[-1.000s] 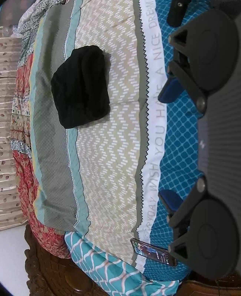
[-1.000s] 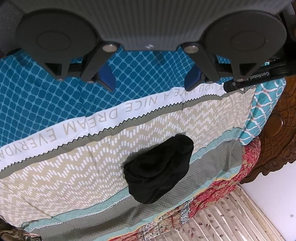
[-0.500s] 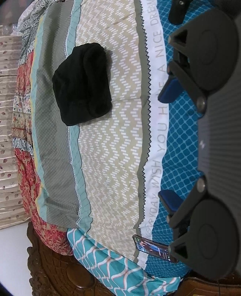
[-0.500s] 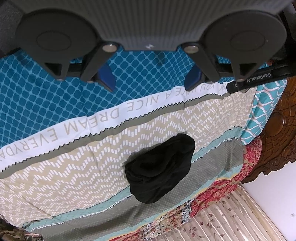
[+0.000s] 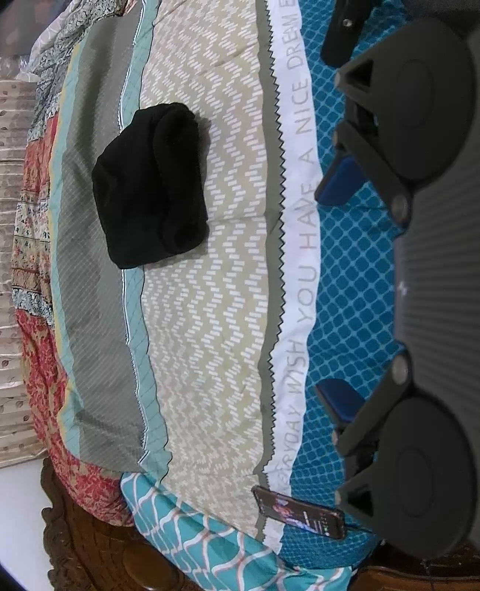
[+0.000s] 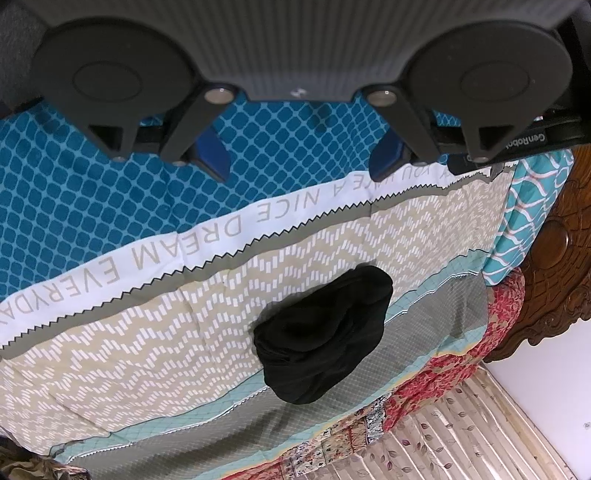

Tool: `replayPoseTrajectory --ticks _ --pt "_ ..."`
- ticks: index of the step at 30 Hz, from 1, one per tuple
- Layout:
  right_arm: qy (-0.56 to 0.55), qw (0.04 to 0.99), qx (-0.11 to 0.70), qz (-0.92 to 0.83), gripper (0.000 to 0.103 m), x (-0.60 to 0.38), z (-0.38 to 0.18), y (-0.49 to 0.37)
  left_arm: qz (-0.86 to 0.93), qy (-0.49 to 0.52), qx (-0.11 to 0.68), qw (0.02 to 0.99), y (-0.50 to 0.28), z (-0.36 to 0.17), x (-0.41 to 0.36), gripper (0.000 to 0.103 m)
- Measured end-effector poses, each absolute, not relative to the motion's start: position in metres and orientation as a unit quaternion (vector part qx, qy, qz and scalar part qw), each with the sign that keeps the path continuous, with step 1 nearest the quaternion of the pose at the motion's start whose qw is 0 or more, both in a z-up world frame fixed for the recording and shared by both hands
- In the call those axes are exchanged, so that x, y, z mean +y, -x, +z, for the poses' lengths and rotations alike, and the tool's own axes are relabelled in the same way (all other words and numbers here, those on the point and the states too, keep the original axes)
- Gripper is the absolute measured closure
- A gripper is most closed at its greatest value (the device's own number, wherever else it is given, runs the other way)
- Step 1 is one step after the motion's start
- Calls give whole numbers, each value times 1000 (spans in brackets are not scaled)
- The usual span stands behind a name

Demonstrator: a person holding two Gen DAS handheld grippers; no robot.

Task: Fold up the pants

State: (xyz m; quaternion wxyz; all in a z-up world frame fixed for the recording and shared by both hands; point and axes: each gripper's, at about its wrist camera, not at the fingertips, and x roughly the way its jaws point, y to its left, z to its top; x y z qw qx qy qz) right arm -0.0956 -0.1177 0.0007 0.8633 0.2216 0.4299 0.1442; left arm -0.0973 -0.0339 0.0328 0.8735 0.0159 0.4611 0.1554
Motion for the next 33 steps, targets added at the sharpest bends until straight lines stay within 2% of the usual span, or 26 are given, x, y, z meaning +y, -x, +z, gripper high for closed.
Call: replayPoseTrajectory --ticks 33 --pt "-222 865 430 130 17 -117 -1 96 148 -6 483 863 99 29 -37 0"
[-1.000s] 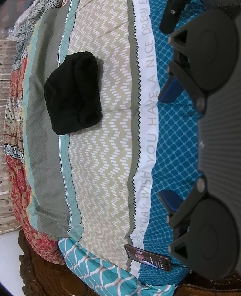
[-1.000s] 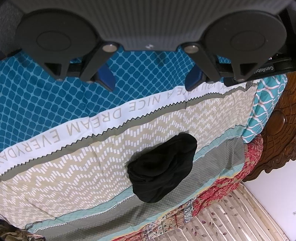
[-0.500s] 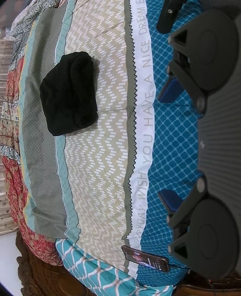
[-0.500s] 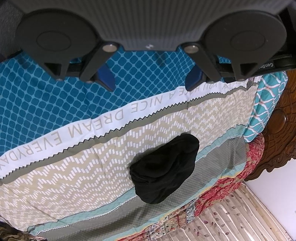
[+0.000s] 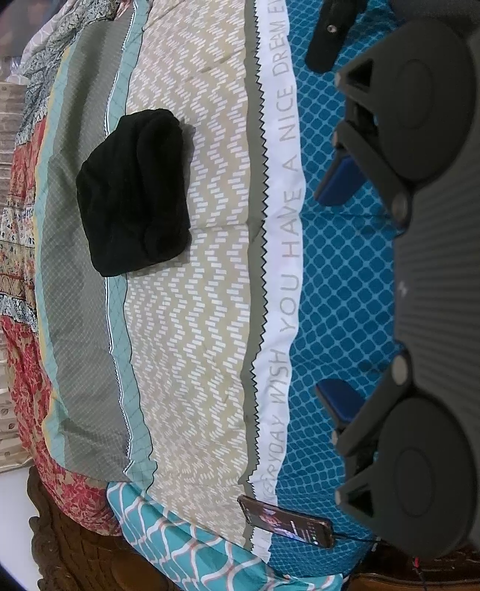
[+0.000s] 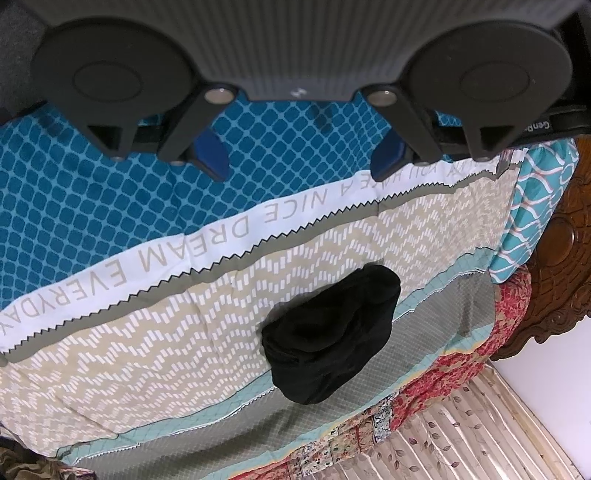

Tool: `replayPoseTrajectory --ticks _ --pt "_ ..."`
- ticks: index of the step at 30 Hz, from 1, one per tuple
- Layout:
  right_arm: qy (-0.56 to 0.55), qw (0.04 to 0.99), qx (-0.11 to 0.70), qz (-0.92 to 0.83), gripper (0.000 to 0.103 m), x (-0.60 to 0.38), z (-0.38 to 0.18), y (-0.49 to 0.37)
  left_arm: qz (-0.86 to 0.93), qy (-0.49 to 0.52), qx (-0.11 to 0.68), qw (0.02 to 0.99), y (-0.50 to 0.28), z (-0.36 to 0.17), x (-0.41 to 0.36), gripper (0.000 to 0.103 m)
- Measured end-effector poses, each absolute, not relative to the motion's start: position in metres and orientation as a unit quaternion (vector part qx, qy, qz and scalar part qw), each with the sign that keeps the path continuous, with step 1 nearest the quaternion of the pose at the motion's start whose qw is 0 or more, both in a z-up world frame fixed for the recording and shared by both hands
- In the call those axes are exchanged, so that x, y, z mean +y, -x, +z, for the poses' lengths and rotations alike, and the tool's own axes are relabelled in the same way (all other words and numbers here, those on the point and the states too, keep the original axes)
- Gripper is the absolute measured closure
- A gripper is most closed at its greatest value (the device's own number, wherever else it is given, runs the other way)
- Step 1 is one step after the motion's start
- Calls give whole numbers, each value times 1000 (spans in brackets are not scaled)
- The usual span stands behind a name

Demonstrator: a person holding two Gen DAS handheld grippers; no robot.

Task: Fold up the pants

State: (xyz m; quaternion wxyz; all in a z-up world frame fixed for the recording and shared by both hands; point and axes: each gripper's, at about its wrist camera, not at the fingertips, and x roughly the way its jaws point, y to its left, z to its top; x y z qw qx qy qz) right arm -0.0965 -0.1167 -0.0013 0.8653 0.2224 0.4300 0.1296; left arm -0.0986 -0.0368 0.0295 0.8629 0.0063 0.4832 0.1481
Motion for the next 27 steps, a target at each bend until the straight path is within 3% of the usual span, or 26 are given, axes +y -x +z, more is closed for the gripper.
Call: replayPoseTrajectory --ticks 27 --pt "-219 864 433 133 15 -117 -1 94 148 -3 505 850 95 24 -37 0"
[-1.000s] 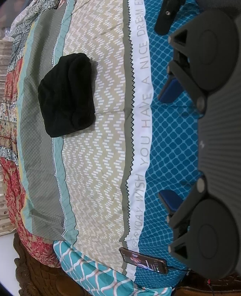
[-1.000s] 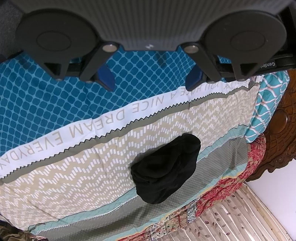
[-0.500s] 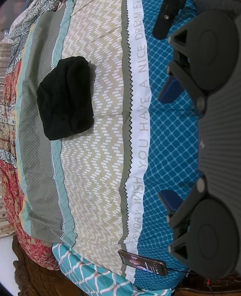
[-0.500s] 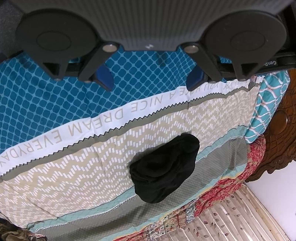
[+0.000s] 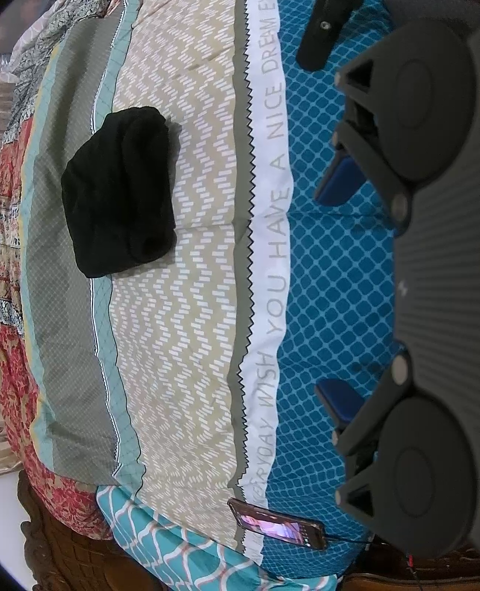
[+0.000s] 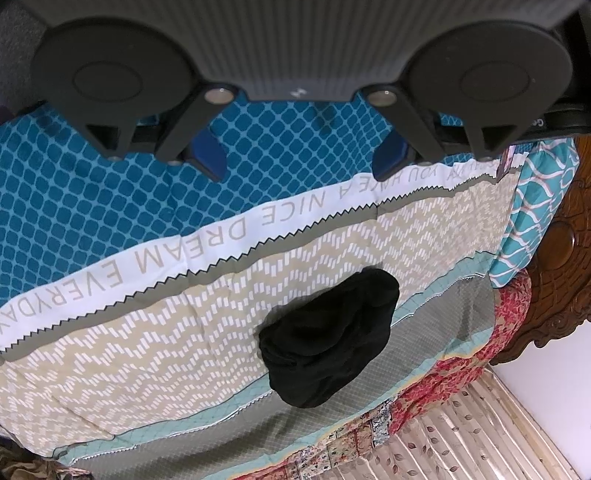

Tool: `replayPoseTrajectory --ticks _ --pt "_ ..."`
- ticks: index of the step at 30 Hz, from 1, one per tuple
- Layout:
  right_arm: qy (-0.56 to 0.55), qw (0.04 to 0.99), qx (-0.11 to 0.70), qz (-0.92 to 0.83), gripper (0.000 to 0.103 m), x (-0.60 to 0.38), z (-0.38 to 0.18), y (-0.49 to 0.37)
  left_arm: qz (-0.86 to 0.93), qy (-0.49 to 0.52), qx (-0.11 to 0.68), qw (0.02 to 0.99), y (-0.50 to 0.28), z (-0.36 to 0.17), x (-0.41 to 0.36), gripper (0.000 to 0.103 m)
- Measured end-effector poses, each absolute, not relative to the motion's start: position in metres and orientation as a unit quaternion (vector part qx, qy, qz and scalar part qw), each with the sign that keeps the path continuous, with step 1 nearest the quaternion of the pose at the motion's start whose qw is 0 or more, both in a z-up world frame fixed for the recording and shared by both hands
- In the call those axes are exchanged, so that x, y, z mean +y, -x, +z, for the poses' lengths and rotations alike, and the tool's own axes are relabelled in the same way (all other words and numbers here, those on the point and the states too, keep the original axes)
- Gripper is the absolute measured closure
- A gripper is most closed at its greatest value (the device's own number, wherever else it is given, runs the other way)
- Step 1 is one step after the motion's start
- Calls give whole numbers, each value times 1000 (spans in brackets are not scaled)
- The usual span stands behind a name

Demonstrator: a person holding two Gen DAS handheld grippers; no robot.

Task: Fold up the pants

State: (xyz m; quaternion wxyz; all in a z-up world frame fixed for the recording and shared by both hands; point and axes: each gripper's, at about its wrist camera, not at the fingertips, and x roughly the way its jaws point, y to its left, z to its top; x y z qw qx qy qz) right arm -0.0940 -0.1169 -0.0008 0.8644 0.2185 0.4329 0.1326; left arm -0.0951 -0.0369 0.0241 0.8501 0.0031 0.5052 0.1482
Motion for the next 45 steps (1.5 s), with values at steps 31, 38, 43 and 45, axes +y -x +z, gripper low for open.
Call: replayPoseTrajectory --ticks 31,38,43,45 --pt "-235 870 414 130 16 -123 5 98 142 -11 506 851 97 24 -42 0" --pt "-234 872 410 128 16 -123 6 98 143 -10 507 850 97 23 -42 0" --pt "-236 875 404 128 20 -125 8 98 143 -10 507 850 97 23 -42 0" --pt "-237 876 402 126 20 -126 8 98 143 -10 507 850 97 23 -42 0"
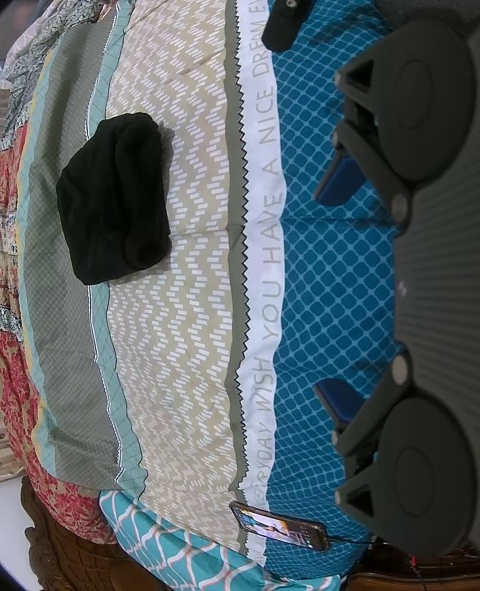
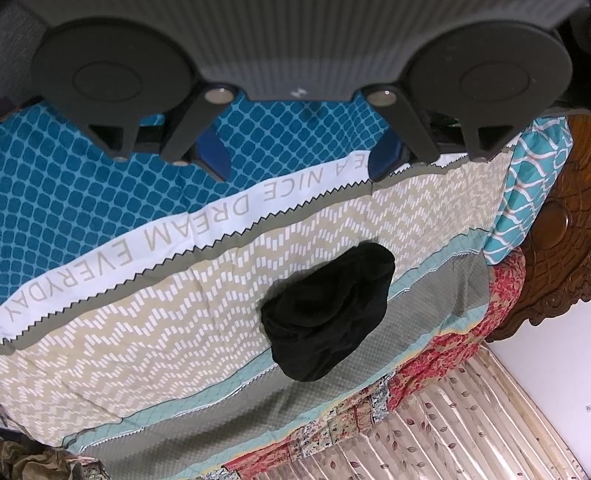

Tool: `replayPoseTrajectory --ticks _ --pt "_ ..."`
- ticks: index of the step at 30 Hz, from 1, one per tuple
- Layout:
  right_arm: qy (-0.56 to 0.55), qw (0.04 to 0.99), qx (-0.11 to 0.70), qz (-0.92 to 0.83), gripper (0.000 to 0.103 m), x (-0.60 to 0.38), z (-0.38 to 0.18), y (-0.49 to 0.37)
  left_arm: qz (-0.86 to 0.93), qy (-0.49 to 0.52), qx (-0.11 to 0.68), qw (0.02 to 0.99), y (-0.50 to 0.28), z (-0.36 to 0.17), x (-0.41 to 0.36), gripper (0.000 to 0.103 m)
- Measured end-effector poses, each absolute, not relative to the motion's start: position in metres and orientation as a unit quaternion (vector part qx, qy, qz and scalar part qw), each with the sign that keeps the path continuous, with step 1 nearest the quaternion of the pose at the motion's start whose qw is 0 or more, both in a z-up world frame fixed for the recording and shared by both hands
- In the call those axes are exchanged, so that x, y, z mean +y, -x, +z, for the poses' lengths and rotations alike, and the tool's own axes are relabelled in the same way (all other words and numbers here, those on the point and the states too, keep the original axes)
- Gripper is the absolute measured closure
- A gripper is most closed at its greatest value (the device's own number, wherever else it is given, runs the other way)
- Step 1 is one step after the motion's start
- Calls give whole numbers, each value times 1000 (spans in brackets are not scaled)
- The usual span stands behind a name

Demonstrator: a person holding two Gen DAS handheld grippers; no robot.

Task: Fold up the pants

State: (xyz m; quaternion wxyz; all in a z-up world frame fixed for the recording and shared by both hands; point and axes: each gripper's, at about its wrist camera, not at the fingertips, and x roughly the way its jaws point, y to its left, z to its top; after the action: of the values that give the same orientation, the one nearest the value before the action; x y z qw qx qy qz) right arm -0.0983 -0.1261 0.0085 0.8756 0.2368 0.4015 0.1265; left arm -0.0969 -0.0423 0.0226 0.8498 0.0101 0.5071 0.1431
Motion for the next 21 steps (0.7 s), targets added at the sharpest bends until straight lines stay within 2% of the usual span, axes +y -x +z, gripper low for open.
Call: replayPoseTrajectory --ticks 21 --pt "-246 873 404 121 20 -131 7 98 155 -34 502 850 98 20 -42 0"
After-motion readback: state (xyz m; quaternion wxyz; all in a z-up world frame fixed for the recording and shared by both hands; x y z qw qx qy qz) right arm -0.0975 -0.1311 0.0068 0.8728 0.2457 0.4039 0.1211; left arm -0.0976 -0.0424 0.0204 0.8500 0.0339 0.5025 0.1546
